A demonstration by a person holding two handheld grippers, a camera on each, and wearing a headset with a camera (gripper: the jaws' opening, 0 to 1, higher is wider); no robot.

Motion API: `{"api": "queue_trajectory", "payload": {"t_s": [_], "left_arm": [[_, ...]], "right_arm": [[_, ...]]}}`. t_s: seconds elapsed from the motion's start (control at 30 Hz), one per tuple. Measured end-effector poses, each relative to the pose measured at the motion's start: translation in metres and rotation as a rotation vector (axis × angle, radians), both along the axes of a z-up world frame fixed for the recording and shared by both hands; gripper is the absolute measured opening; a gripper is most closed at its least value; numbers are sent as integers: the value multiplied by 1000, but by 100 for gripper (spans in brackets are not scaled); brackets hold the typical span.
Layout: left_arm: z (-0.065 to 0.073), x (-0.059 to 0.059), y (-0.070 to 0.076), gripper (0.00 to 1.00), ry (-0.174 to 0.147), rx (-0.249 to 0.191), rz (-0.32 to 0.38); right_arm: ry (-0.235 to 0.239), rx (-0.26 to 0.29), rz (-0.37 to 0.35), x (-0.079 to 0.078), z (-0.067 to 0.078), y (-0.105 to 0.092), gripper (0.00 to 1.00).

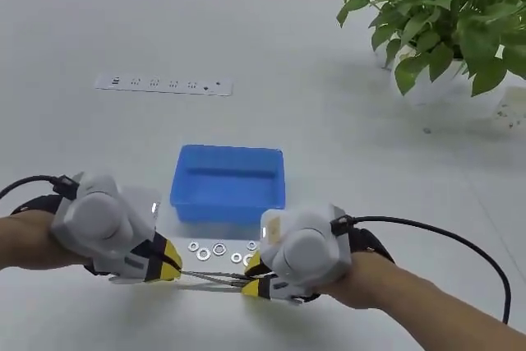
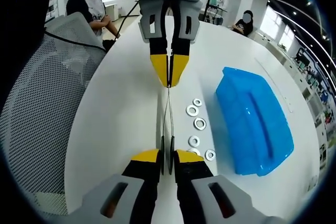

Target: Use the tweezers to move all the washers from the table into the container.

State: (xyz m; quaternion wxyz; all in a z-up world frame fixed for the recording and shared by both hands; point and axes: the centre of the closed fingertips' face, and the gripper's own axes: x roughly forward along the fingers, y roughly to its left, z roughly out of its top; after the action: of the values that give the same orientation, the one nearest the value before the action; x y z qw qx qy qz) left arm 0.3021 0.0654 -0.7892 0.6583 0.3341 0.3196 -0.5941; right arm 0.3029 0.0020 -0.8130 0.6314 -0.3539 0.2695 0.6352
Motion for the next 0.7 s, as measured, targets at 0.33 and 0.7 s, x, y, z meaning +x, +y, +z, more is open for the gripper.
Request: {"api": "queue_trajectory", "payload": {"t_s": [0.33, 0.7], "left_arm": [[19, -9, -8, 5, 10, -16, -10], [39, -9, -16, 5, -11, -26, -22]], "right_arm": [[9, 29, 11, -2, 6, 9, 13], [12, 40, 22, -6, 8, 13, 12]]}}
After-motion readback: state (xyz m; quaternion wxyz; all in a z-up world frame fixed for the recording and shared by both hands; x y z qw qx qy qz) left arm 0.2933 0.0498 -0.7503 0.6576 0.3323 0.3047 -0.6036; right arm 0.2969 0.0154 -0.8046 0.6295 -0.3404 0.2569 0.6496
